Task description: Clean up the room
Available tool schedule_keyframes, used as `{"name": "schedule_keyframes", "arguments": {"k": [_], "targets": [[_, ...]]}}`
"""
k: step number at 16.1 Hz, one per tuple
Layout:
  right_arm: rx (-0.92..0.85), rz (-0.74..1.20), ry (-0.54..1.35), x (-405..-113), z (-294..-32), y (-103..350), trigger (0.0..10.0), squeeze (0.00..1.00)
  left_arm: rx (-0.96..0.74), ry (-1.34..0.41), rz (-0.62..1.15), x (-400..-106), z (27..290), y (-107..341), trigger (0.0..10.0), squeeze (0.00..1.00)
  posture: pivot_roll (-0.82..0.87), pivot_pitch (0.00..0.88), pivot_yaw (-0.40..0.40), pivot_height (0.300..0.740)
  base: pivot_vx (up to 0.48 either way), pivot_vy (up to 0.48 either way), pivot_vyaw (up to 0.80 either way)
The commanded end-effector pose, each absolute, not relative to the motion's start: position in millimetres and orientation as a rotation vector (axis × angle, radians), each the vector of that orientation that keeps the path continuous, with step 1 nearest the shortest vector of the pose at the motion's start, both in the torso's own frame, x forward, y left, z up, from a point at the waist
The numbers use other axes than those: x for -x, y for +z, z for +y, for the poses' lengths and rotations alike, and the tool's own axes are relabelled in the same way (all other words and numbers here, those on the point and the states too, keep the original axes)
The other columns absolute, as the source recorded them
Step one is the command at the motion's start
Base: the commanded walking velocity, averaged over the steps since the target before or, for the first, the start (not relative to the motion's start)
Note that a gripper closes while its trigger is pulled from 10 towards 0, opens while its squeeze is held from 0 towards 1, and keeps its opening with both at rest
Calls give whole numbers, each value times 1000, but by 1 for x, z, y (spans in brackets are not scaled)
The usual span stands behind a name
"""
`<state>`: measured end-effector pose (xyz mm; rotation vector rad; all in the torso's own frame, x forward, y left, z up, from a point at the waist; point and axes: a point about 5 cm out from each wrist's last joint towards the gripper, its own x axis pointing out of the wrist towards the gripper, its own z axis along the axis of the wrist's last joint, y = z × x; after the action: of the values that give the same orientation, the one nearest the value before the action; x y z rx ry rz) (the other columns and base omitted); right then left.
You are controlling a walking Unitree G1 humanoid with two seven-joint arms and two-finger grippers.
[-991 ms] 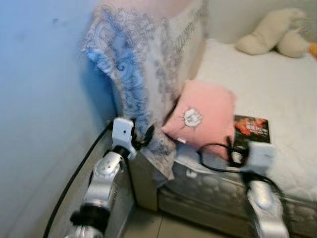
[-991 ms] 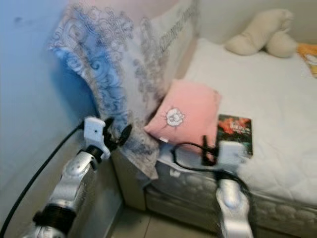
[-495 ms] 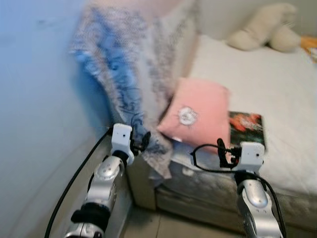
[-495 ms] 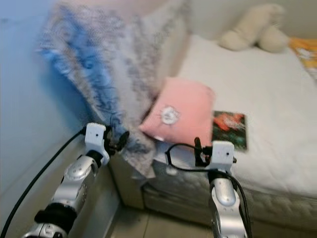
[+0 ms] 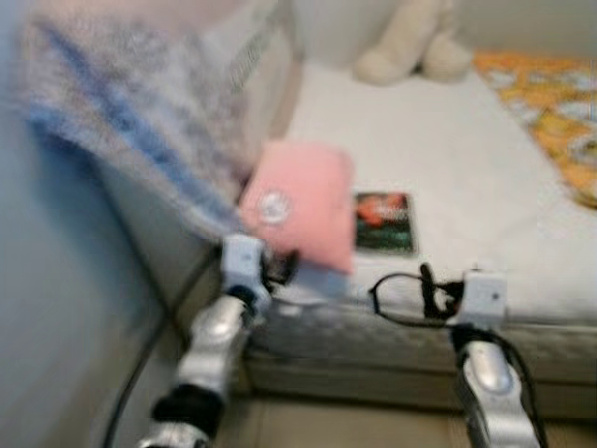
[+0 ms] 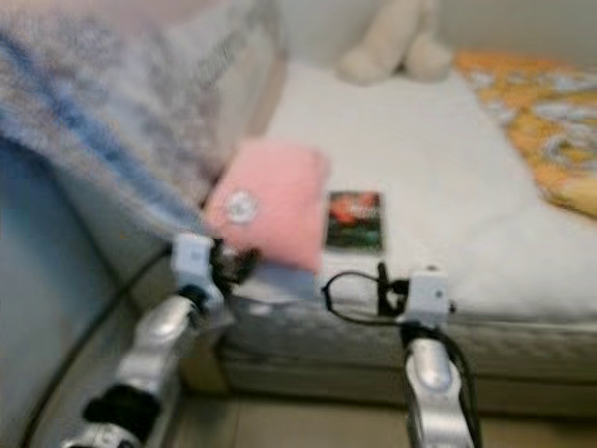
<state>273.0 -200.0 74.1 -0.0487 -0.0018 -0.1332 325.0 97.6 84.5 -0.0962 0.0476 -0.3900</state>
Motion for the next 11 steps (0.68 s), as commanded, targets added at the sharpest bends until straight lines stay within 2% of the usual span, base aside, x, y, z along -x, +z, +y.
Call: {"name": "schedule_keyframes", "arguments": {"k": [1, 4, 11], "targets": [[37, -28, -119, -277, -194, 79, 10000, 0, 101, -362, 63, -326, 106, 83, 10000, 0, 70, 0, 52, 740, 0, -480, 0], [49, -22, -113, -278, -194, 78, 10000, 0, 107, -365, 62, -326, 105, 83, 10000, 0, 68, 0, 50, 740, 0, -480, 0], [55, -4, -114, -277, -197, 74, 10000, 0, 97, -365, 64, -331, 103, 86, 10000, 0, 66, 0, 47, 740, 0, -470, -772]]}}
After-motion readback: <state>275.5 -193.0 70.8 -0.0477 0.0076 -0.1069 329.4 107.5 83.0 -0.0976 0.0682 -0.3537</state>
